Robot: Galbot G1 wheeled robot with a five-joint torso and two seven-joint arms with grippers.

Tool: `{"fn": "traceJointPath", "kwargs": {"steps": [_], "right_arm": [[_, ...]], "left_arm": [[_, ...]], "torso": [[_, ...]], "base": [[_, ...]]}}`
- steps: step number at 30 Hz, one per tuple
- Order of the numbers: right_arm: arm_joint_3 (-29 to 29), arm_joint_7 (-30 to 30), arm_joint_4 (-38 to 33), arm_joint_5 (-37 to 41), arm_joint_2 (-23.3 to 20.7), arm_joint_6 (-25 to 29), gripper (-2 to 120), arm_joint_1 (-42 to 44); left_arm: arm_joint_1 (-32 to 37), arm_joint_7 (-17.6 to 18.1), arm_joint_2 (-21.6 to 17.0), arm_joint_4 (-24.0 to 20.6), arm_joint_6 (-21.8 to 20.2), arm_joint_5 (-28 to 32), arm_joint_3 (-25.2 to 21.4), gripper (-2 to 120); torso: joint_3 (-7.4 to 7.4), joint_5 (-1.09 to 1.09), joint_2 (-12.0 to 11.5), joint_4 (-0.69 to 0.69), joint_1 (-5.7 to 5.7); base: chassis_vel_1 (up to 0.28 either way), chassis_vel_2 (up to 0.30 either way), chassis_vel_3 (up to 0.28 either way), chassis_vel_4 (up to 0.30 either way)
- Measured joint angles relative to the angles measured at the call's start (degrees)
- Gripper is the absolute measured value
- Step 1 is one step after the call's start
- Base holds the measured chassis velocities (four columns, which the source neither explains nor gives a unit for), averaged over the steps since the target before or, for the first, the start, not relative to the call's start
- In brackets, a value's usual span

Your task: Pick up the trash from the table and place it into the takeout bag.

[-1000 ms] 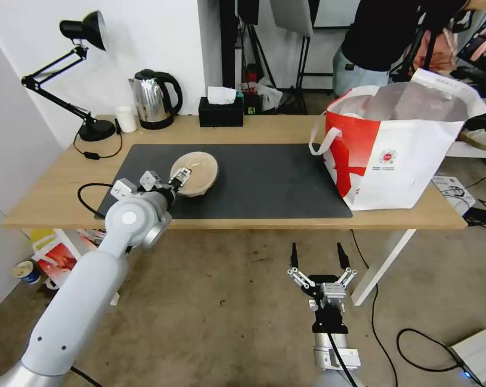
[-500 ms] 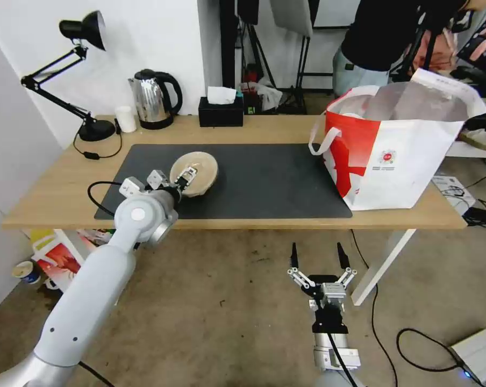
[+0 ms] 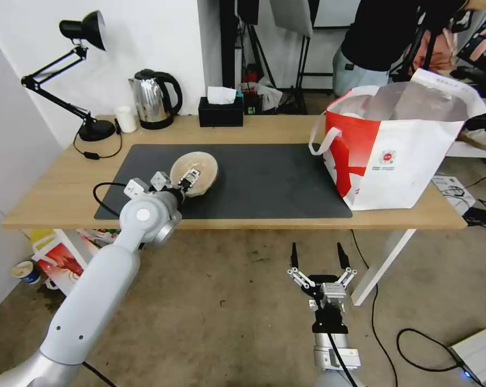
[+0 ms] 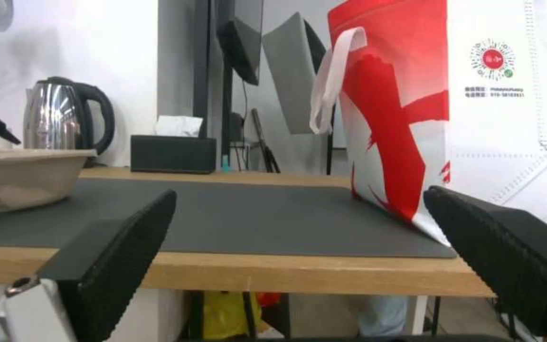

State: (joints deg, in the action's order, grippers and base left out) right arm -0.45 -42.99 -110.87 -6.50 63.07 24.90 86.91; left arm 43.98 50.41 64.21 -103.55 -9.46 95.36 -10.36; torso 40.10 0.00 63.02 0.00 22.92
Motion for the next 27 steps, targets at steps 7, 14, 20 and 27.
{"fn": "traceJointPath", "kwargs": {"steps": [7,14,20,27], "right_arm": [[0.0,0.0,0.0,0.0,0.0,0.0,100,0.0],[0.0,0.0,0.0,0.0,0.0,0.0,100,0.0],[0.0,0.0,0.0,0.0,0.0,0.0,100,0.0],[0.0,0.0,0.0,0.0,0.0,0.0,100,0.0]], "left_arm": [[-0.2,-0.4,0.7,0.4,0.1,-0.2,0.5,71],[-0.6,-1.0,1.2,0.7,0.3,-0.3,1.0,41],[-0.8,-1.1,1.3,1.0,0.3,-0.6,1.0,23],[-0.8,-1.1,1.1,1.0,0.4,-1.2,1.2,1]], "torso": [[0.0,0.0,0.0,0.0,0.0],[0.0,0.0,0.0,0.0,0.0],[0.0,0.0,0.0,0.0,-0.01],[0.0,0.0,0.0,0.0,-0.01]], "base": [[0.0,0.0,0.0,0.0],[0.0,0.0,0.0,0.0],[0.0,0.0,0.0,0.0],[0.0,0.0,0.0,0.0]]}}
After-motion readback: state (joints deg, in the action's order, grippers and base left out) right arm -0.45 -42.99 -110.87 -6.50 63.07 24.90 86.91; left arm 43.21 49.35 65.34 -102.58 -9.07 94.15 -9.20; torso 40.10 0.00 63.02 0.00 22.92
